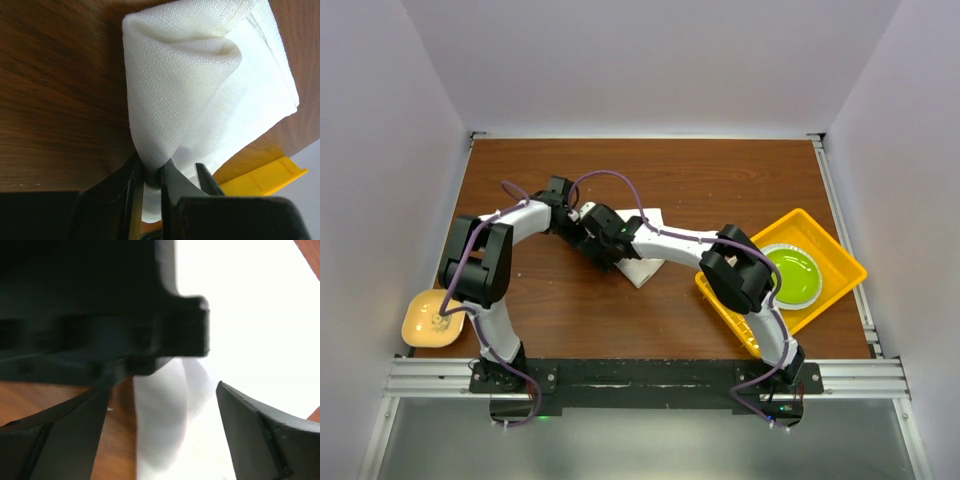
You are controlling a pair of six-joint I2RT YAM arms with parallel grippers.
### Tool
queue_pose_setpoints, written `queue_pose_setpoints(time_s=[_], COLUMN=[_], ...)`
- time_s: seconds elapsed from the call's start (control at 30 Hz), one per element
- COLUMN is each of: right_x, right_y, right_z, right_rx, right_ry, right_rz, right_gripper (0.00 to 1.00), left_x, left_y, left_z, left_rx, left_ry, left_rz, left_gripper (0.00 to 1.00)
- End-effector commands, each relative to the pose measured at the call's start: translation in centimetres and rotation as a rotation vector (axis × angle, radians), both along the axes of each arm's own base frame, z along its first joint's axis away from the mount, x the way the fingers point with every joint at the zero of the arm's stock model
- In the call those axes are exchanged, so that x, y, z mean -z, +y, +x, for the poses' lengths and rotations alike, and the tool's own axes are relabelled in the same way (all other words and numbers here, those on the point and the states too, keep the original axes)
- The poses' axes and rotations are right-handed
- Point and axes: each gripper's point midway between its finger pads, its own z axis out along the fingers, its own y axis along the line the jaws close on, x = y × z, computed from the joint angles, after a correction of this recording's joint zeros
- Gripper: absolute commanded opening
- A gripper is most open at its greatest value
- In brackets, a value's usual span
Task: Fold the napkin, place the utensils inside, and roll it up
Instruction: Roll the napkin with the utensil
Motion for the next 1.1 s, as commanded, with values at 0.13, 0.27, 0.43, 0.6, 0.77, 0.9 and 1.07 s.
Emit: queue_pose_setpoints(time_s=[0.13,0.27,0.43,0.6,0.77,0.9,1.07], right_x=[2.1,1.6,1.7,4.0,5.6,6.7,7.4], right_y=[0.1,0.9,1.6,0.6,-0.6,-1.3,-2.1], right_z=[-0.3,-0.5,-1.1,-2.0,-2.8,-2.7,-2.3], right_rx=[0.008,-0.026,-0.082,-0.04,-0.007,0.046,0.076], right_ry=[0.017,0.054,0.305,0.703,0.977,1.053,1.056], right_rz=[0.017,0.074,0.32,0.564,0.683,0.72,0.725], right_gripper=[0.38,0.04,0.0,0.0,0.0,0.0,0.0], left_x=[0.0,-0.5,-2.2,-3.4,-3.3,-2.6,-1.8], left_y=[0.4,1.5,3.0,2.9,1.5,0.5,-0.2], left_z=[-2.0,-1.8,-0.8,-0.8,-0.5,0.3,1.5], left_rx=[-0.015,-0.006,0.037,0.043,0.053,0.048,0.043], left_ry=[0.052,0.015,-0.072,-0.128,-0.139,-0.135,-0.127], left_rz=[0.024,0.058,0.139,0.127,0.064,0.028,0.019], left_gripper=[0.03,0.29,0.51,0.55,0.57,0.57,0.55])
